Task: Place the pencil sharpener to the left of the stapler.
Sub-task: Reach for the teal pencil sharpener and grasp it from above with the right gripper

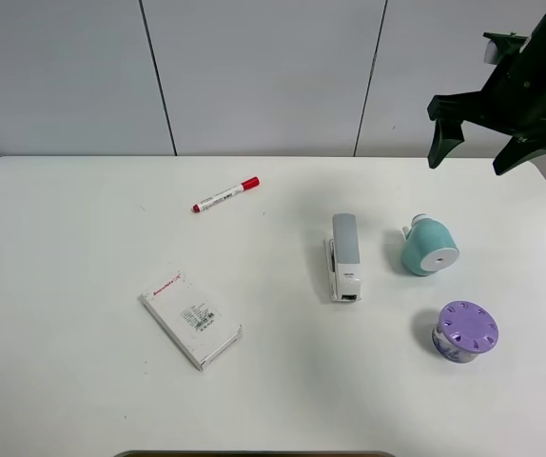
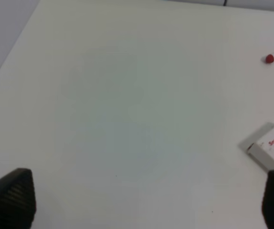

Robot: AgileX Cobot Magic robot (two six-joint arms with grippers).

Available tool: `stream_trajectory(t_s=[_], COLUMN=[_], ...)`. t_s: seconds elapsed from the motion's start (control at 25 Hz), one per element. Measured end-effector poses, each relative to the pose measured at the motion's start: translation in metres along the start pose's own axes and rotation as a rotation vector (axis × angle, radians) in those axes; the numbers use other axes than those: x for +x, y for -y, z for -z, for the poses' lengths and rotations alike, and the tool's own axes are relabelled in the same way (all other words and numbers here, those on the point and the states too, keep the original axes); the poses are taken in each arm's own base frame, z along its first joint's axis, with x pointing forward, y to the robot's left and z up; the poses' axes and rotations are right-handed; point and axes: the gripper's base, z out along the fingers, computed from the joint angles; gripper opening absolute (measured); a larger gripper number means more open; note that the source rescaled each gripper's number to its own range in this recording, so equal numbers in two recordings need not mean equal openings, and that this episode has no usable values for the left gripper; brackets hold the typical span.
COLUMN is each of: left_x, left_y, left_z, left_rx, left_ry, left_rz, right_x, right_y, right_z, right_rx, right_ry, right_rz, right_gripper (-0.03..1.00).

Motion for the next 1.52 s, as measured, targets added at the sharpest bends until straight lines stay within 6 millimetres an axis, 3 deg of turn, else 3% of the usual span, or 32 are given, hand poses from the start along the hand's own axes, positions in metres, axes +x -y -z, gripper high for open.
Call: stream_trajectory(t_s=[0.08, 0.2, 1.16, 1.52], left_x=[0.0, 0.0, 0.0, 0.0], left_y=[0.0, 0.0, 0.0, 0.0], left_z=[0.0, 0.0, 0.0, 0.0], left_rx=[0.0, 0.0, 0.0, 0.0], left_ry=[0.0, 0.0, 0.0, 0.0], left_rz=[0.0, 0.0, 0.0, 0.0], right_x=[-0.004, -0.007, -0.014, -0.014], right_y=[0.0, 0.001, 0.009, 0.011], right_z=[-0.007, -0.02, -0.093, -0.098], right_rx=[0.001, -0.003, 0.031, 0.045], right_ry=[-0.014, -0.046, -0.227, -0.238], right_rz=[-0.002, -0.008, -0.019, -0.006], right_gripper=[0.88, 0.97, 1.0, 1.0])
